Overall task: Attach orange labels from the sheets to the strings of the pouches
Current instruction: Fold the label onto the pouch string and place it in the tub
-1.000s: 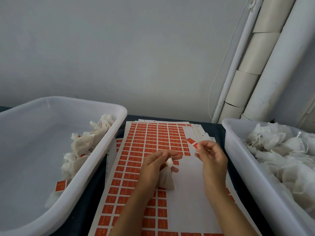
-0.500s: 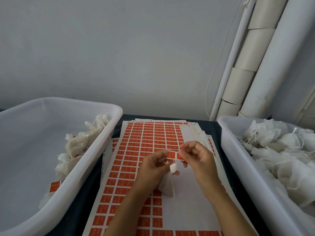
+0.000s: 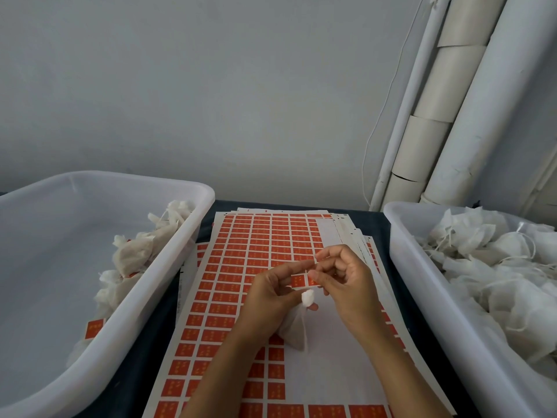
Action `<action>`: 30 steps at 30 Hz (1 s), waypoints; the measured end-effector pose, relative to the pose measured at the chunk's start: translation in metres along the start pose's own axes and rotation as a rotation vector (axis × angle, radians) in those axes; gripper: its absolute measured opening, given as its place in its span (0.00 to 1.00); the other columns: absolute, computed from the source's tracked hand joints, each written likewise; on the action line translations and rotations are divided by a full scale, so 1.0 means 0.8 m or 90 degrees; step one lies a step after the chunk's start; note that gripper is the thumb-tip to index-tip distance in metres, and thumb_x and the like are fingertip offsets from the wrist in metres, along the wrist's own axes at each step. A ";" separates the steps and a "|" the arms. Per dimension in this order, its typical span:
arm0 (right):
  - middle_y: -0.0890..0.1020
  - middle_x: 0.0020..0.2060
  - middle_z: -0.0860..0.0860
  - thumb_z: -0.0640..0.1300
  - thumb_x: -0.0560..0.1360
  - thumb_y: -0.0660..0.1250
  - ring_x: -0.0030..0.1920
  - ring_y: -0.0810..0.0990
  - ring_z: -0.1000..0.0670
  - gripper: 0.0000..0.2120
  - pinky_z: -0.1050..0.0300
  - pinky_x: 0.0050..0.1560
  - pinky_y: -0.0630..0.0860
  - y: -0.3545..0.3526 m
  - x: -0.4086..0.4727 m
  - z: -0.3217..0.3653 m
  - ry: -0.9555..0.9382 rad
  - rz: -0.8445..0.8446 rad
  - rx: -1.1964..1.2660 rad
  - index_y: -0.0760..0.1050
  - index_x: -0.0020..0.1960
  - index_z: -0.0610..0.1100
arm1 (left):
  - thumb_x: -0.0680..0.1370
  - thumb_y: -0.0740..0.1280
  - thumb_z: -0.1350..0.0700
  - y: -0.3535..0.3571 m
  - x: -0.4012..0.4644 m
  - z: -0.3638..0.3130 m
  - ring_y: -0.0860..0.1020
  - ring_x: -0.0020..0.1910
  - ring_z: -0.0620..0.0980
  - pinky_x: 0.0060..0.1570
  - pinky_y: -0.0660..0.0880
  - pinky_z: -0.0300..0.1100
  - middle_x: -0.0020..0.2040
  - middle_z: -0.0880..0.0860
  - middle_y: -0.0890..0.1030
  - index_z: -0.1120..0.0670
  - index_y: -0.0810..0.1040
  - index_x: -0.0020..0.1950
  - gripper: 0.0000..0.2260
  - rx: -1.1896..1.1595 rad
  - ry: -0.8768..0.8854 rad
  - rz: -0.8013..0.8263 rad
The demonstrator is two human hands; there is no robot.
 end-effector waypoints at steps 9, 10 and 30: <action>0.81 0.35 0.57 0.41 0.69 0.74 0.37 0.81 0.58 0.14 0.69 0.38 0.77 0.000 0.000 0.004 -0.042 -0.007 -0.072 0.72 0.45 0.55 | 0.73 0.68 0.68 0.000 -0.001 -0.002 0.84 0.42 0.47 0.41 0.77 0.32 0.48 0.38 0.83 0.46 0.79 0.54 0.19 -0.010 0.007 0.006; 0.81 0.36 0.57 0.41 0.69 0.74 0.37 0.81 0.59 0.14 0.71 0.38 0.76 0.000 -0.001 0.004 -0.044 -0.012 -0.084 0.71 0.45 0.55 | 0.73 0.68 0.68 0.000 0.000 -0.001 0.84 0.42 0.46 0.41 0.77 0.32 0.48 0.38 0.83 0.45 0.79 0.54 0.19 -0.007 0.006 0.003; 0.84 0.44 0.59 0.43 0.71 0.71 0.45 0.83 0.57 0.10 0.65 0.47 0.78 -0.007 0.001 -0.010 0.154 0.067 0.079 0.76 0.50 0.53 | 0.75 0.63 0.43 0.000 -0.004 0.010 0.80 0.54 0.42 0.48 0.78 0.34 0.63 0.40 0.76 0.40 0.62 0.71 0.25 0.004 -0.089 -0.003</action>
Point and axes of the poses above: each hand's wrist, its own x-axis towards the middle knuckle, its own y-axis out of the palm, z = x × y, the point moved 5 cm from there along x, towards the middle knuckle
